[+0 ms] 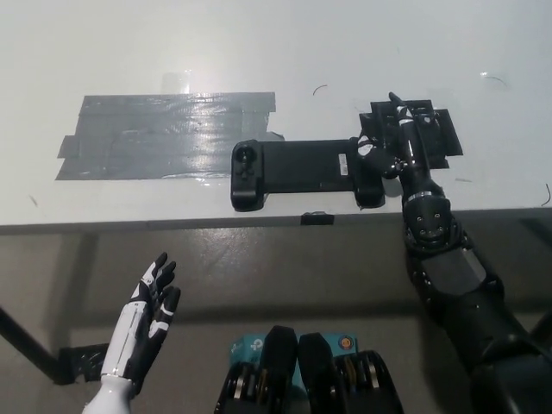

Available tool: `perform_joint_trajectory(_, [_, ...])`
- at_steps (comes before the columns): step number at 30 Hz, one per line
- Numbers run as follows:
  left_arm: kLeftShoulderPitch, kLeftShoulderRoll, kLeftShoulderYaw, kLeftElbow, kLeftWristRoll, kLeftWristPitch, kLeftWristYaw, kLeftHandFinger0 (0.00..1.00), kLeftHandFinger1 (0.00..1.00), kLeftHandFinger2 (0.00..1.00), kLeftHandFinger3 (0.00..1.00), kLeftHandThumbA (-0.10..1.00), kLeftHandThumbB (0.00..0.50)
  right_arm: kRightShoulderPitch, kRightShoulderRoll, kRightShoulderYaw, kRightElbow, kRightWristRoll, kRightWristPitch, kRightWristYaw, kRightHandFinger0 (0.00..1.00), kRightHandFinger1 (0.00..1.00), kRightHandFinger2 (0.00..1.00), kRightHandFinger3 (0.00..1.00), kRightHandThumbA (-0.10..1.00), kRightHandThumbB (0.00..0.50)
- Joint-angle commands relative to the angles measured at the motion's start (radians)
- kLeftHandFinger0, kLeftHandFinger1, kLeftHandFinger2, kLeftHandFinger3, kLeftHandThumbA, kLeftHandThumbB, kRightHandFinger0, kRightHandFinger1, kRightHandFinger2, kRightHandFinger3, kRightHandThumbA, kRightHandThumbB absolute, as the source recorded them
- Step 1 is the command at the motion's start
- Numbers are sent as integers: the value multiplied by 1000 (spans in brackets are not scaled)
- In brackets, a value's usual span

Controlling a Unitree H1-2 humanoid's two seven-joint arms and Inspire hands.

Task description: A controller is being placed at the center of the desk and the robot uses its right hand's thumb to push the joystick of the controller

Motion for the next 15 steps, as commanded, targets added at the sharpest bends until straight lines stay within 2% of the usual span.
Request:
perform_joint_trajectory(1, [-13,8,4,-33,-6,-20,0,1000,1000,1000,1000,874,0,-31,-15,-13,-49,23,-74,-47,1000,1000,1000,1000,-100,0])
perform_joint_trajectory(8, [-14,8,1,-38,-4,-13,-2,1000,1000,1000,1000,883,1,-7,-23,-5,-134,22,-77,-23,1000,1000,1000,1000,-90,0])
perform_joint_trajectory(10, [-18,8,1,-36,-4,-13,-1,1000,1000,1000,1000,886,1,5,-21,-7,-207,47,-72,23,1000,1000,1000,1000,505,104])
perform_joint_trajectory(11, [-17,9,2,-40,-4,-10,-2,1000,1000,1000,1000,886,0,13,-19,1,-257,38,-49,27,1000,1000,1000,1000,578,168])
perform_joint_trajectory(12, [-15,9,2,-41,-3,-8,-2,1000,1000,1000,1000,887,1,25,-16,9,-324,30,-21,34,1000,1000,1000,1000,780,214])
perform_joint_trajectory(13, [-14,9,2,-37,1,-13,1,1000,1000,1000,1000,889,4,43,-13,23,-424,13,4,39,1000,1000,1000,1000,874,245])
perform_joint_trajectory(15, [-12,7,1,-32,1,-20,3,1000,1000,1000,1000,893,12,64,-3,24,-553,36,36,71,1000,1000,1000,1000,948,263])
